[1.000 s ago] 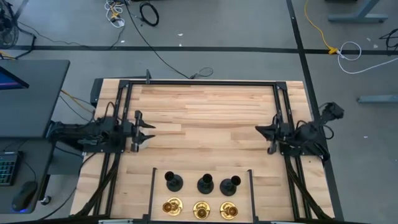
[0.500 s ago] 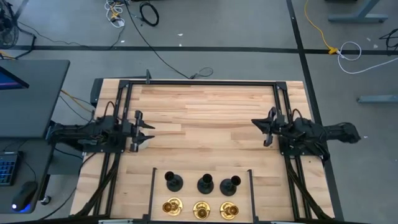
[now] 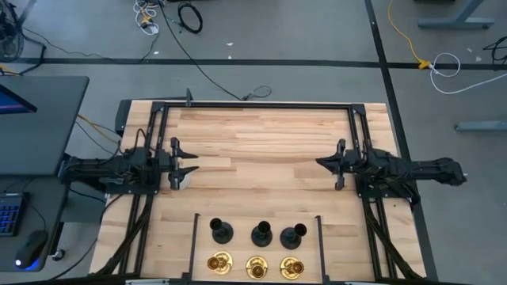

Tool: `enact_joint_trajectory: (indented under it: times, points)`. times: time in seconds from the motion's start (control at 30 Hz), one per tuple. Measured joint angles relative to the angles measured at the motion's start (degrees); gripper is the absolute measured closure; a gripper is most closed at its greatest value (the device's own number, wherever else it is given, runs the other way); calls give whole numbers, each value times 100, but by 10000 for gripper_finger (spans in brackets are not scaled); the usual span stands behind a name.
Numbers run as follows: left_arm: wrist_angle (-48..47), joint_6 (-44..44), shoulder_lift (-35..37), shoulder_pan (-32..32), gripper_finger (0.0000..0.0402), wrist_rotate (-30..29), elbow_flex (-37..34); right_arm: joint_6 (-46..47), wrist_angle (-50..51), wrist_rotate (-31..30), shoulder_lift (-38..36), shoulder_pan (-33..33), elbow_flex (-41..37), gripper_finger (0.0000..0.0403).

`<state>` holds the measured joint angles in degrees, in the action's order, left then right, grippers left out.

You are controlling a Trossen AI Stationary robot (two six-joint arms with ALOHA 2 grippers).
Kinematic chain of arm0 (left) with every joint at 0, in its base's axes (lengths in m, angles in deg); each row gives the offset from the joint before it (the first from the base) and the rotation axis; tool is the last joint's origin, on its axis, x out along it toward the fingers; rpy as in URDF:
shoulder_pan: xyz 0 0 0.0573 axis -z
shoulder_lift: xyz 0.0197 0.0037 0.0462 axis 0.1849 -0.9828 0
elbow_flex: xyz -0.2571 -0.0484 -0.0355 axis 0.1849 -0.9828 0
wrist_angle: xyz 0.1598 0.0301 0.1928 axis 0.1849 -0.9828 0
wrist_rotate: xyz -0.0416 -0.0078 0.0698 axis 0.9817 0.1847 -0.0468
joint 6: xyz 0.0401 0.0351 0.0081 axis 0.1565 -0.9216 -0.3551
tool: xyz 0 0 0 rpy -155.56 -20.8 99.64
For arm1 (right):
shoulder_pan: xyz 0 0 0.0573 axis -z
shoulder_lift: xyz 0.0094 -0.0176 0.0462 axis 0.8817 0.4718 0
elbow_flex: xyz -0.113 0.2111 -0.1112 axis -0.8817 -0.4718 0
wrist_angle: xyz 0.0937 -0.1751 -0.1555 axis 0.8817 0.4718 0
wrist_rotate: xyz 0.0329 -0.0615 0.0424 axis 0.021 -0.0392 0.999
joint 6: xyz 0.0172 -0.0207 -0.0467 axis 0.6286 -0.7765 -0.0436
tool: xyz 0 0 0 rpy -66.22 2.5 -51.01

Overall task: Pick & Place candle stick holders
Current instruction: Return to Home Position

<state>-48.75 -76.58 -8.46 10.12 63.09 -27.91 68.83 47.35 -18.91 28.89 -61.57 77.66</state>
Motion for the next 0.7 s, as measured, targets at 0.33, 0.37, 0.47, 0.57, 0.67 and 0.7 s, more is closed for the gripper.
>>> enact_joint_trajectory:
  times: [0.33,0.37,0.47,0.57,0.67,0.7]
  points:
    - [35,0,0,0,232,-24,0,77,-61,-438,758,-2,2,401]
    - [37,0,0,0,232,-24,0,75,-59,-495,760,-2,2,401]
    - [39,0,0,0,232,-24,0,64,-68,-496,758,-2,2,401]
    - [41,0,0,0,232,-24,0,-56,-65,-495,760,-2,2,401]
    - [46,1,0,30,232,-24,0,-113,-67,-498,758,-2,2,401]
    - [47,1,0,42,232,-22,0,-113,-67,-495,760,-2,2,401]
